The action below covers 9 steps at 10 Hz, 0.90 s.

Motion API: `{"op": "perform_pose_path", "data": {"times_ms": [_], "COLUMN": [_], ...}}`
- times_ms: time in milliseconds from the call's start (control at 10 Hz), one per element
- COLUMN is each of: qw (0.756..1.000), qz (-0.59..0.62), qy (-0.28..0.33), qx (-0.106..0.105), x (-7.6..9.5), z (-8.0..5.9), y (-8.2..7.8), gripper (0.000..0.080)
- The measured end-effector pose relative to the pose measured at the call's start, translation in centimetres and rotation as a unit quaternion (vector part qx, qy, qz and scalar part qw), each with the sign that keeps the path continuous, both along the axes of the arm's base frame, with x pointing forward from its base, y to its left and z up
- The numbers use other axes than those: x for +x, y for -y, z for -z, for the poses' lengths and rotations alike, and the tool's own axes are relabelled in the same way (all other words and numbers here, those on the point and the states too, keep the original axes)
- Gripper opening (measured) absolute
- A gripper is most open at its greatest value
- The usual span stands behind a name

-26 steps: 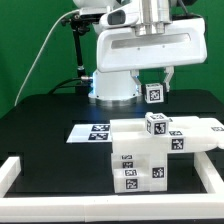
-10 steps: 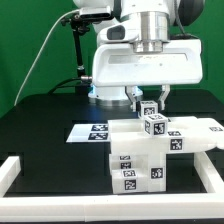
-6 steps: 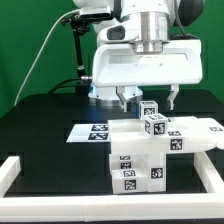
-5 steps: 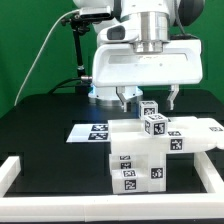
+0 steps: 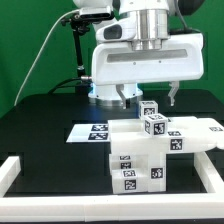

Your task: Assemble chair

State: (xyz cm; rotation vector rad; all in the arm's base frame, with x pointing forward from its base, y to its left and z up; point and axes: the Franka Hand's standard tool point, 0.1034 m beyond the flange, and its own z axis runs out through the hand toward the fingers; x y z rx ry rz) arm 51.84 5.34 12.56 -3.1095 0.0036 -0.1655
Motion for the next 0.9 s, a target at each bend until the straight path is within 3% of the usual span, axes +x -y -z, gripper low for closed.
{"op": "perform_pose_path", "data": {"times_ms": [500, 800, 900], "qw": [1.000, 1.000, 1.000], "qz": [0.005, 0.005, 0.008], "qy": [0.010, 0.010, 0.010], "qx": [-0.001, -0.001, -0.001], "x": [0.26, 0.27, 0.27], "z": [0.59, 0.59, 0.59], "y": [0.23, 0.22, 0.22], "gripper": [0.0649, 0.0282, 0.0282]}}
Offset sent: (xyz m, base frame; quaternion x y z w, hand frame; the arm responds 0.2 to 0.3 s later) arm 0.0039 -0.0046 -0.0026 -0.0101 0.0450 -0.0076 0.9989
